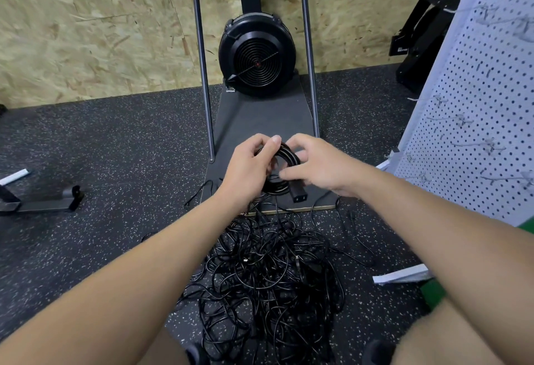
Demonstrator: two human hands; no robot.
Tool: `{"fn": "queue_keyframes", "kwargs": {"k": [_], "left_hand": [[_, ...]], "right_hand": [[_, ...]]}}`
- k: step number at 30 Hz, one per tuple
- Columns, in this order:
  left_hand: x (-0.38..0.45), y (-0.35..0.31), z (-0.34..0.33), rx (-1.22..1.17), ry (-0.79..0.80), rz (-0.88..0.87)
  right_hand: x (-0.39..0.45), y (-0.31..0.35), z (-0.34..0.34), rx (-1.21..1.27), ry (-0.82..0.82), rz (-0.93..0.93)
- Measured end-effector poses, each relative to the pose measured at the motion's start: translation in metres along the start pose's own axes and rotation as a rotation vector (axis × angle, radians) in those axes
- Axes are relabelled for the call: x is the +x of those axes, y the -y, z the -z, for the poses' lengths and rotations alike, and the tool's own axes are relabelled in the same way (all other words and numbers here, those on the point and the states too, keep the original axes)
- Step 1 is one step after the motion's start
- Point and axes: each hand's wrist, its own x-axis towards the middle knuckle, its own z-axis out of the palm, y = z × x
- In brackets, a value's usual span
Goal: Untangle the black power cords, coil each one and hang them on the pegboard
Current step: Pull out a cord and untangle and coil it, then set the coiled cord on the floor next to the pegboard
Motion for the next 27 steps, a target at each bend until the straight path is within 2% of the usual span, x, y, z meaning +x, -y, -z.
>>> {"fn": "queue_keyframes", "kwargs": {"k": [2,5,10,14,21,27], "left_hand": [[0.002,0.001,0.0,-0.057,0.092,0.038],[0.008,0.007,-0.003,-0.053,0.207,0.05],[0.023,0.017,-0.027,-0.116,0.17,0.051],[0.039,0.034,-0.048,-0.2,0.185,0.161],[0.058,0.094,-0.108,-0.222,0.259,0.302],[0.068,0.186,-0.168,-0.205,0.279,0.41]], "right_hand": [[-0.002,-0.002,0.014,0.1,-0.019,-0.048],[-0.002,-0.011,0.038,0.069,-0.127,-0.071],[0.004,-0.029,0.052,0.155,-0.188,-0.146],[0.006,-0.056,0.056,0.205,-0.248,-0.17],[0.007,-0.15,0.056,0.508,-0.369,-0.312],[0.015,-0.243,0.035,0.526,-0.433,-0.386]]}}
